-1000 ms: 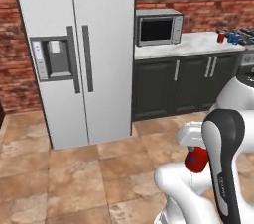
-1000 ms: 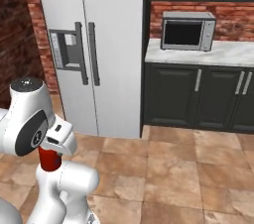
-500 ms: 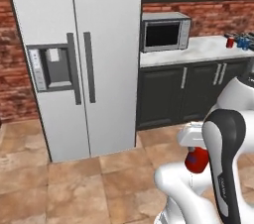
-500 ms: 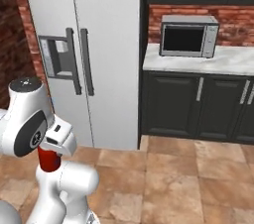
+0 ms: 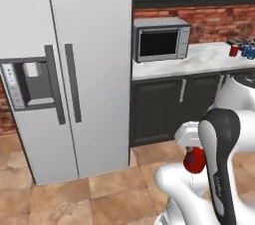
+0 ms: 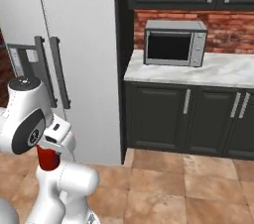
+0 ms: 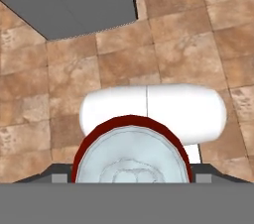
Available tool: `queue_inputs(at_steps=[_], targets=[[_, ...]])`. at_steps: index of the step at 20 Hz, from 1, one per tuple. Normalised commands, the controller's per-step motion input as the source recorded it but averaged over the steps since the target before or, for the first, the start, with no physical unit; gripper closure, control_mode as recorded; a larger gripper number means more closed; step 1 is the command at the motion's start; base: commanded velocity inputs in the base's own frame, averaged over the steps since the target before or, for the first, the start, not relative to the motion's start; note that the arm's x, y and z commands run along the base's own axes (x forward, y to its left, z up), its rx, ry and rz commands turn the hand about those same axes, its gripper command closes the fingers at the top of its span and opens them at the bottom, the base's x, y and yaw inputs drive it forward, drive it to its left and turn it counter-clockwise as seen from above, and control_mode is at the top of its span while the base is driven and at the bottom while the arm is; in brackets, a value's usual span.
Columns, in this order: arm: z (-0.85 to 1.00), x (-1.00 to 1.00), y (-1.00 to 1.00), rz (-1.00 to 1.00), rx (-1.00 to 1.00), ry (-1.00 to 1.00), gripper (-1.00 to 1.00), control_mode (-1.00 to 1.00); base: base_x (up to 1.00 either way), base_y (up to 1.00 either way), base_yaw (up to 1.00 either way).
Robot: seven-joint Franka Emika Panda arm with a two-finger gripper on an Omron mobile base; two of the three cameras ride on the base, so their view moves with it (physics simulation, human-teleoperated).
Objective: Four empty soda cans are scattered around the kitchen. Gather all the cans and cluster them next to the stove for recycling.
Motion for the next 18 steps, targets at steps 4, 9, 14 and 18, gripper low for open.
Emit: queue_inputs(at_steps=[4, 9, 14, 18], targets=[[0.0, 0.0, 0.0, 0.0, 0.0, 0.0, 1.0, 1.0, 0.47, -1.0, 0.0], [0.0, 0.0, 0.0, 0.0, 0.0, 0.0, 1.0, 1.0, 0.64, -1.0, 0.01], [0.0, 0.0, 0.0, 0.0, 0.0, 0.0, 1.0, 1.0, 0.98, -0.99, 0.03], [0.0, 0.0, 0.0, 0.0, 0.0, 0.0, 1.0, 1.0, 0.79, -0.78, 0.04]])
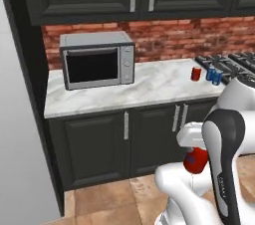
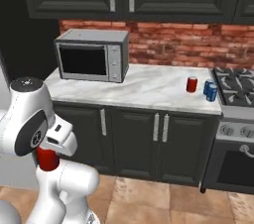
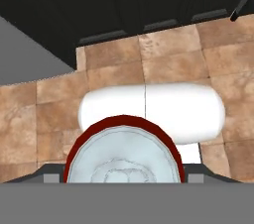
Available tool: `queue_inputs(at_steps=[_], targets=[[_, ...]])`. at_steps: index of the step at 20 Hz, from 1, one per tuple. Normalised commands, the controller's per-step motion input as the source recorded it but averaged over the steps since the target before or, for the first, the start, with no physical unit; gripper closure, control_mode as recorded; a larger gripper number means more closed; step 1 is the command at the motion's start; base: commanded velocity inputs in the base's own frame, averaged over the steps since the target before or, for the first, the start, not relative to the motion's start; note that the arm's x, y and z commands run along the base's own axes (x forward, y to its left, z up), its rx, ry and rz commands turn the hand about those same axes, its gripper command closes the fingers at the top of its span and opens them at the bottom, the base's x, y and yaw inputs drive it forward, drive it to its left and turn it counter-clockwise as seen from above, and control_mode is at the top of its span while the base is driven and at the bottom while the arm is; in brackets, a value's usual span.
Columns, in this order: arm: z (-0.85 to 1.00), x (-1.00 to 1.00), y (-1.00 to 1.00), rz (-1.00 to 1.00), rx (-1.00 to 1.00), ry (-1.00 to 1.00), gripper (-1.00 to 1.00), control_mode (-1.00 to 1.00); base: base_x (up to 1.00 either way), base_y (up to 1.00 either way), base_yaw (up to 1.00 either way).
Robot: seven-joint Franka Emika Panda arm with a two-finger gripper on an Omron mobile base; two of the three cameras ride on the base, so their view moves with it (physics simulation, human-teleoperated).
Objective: Four empty soda cans are scattered around the kitchen. Gather all the cans and cluster them next to the stove for recycling.
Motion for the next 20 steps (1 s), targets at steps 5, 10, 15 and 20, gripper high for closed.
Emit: queue_inputs(at_steps=[5, 10, 15, 20], targets=[[0.0, 0.0, 0.0, 0.0, 0.0, 0.0, 1.0, 1.0, 0.38, -0.73, 0.04], [0.0, 0.0, 0.0, 0.0, 0.0, 0.0, 1.0, 1.0, 0.21, -0.79, 0.02], [0.0, 0.0, 0.0, 0.0, 0.0, 0.0, 1.0, 1.0, 0.36, -0.83, 0.01], [0.0, 0.0, 0.0, 0.0, 0.0, 0.0, 1.0, 1.0, 0.54, -0.7, 0.03]])
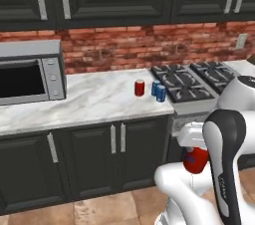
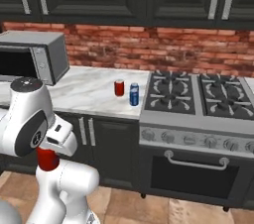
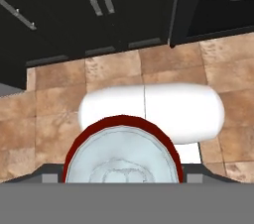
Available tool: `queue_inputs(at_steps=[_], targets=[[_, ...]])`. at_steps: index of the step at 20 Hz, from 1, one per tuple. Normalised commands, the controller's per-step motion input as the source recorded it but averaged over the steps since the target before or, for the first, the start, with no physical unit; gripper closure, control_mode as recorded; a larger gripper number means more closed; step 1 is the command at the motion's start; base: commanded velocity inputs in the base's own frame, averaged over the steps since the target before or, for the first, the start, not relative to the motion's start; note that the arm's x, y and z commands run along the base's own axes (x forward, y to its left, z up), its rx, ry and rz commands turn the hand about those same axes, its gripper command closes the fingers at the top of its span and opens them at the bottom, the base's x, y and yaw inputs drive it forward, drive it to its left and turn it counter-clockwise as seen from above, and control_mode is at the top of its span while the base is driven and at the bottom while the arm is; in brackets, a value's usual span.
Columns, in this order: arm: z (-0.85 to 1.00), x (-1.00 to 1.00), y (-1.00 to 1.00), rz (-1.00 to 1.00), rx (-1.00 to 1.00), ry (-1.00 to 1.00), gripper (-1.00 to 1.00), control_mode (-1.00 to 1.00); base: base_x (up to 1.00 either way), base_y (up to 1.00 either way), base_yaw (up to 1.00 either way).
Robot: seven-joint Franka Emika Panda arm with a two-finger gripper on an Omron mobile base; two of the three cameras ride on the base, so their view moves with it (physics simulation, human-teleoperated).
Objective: Four empty soda cans are scattered around the kitchen. Gather all the cans and cluster them next to the stove for recycling.
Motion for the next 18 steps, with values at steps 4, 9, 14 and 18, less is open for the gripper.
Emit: queue_inputs(at_steps=[4, 9, 14, 18], targets=[[0.0, 0.0, 0.0, 0.0, 0.0, 0.0, 1.0, 1.0, 0.52, -0.33, 0.05], [0.0, 0.0, 0.0, 0.0, 0.0, 0.0, 1.0, 1.0, 0.58, -0.24, 0.05], [0.0, 0.0, 0.0, 0.0, 0.0, 0.0, 1.0, 1.0, 0.5, -0.36, 0.04], [0.0, 0.0, 0.0, 0.0, 0.0, 0.0, 1.0, 1.0, 0.44, -0.4, 0.04]])
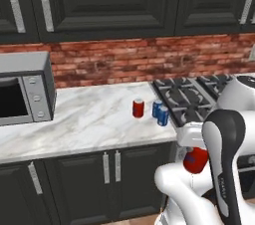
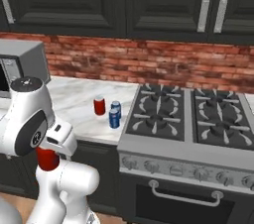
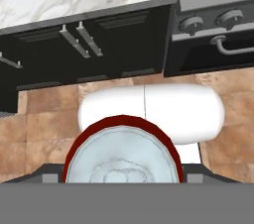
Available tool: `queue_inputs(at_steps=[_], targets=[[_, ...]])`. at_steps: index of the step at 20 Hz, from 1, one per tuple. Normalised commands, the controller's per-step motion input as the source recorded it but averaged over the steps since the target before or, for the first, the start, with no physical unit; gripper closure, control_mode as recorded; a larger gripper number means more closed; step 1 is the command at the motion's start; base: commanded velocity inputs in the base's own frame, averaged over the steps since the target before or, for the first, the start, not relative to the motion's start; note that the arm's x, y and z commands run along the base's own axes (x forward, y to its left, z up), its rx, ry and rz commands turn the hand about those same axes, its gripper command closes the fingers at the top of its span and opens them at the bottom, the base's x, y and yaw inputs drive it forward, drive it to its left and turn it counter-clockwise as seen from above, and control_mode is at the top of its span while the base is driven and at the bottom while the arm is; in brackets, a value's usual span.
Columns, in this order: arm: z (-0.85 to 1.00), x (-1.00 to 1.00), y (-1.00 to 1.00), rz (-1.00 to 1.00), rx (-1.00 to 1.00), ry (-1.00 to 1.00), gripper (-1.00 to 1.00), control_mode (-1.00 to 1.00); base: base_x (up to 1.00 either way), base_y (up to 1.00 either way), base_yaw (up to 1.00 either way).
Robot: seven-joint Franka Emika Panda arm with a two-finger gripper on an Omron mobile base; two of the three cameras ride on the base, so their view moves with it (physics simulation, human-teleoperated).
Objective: Four empty soda cans are scattered around the kitchen. Gather all the cans and cluster them next to the stove for recycling.
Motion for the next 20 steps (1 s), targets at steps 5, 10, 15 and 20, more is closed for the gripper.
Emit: queue_inputs(at_steps=[5, 10, 15, 20], targets=[[0.0, 0.0, 0.0, 0.0, 0.0, 0.0, 1.0, 1.0, 0.34, -0.02, 0.05], [0.0, 0.0, 0.0, 0.0, 0.0, 0.0, 1.0, 1.0, 0.09, 0.0, 0.02], [0.0, 0.0, 0.0, 0.0, 0.0, 0.0, 1.0, 1.0, 0.25, 0.0, 0.0], [0.0, 0.0, 0.0, 0.0, 0.0, 0.0, 1.0, 1.0, 0.63, 0.0, 0.0]])
